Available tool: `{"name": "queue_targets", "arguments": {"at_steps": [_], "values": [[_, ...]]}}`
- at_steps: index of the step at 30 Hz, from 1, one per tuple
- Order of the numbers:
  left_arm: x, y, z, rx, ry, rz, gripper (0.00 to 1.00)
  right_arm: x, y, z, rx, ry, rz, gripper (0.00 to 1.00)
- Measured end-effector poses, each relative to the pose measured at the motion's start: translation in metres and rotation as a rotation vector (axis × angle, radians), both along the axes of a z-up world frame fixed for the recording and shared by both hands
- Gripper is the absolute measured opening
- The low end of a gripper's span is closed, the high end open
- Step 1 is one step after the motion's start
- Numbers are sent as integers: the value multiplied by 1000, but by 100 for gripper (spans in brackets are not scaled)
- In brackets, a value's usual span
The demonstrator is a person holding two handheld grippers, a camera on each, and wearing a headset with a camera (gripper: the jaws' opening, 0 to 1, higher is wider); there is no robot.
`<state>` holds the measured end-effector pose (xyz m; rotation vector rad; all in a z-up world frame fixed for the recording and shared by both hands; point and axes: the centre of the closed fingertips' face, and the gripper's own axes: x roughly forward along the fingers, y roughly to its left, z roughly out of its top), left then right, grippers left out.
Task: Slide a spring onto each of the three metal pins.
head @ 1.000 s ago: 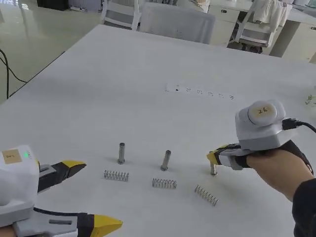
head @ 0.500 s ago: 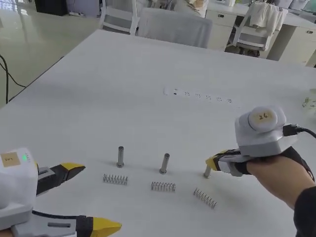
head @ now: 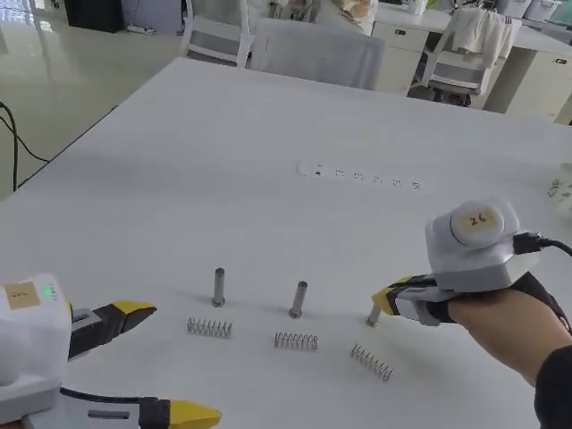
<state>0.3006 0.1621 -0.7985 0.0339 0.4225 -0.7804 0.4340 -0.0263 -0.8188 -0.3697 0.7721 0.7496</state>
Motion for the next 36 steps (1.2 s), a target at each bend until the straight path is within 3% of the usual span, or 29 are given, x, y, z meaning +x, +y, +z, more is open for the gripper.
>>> {"name": "queue_targets", "arguments": {"at_steps": [19, 36], "values": [[0, 0, 1, 0, -3, 1, 84, -2, -2, 4, -1, -38, 8, 13], [1, -3, 1, -4, -5, -5, 84, -34, -7, -6, -9, -5, 54, 17]]}}
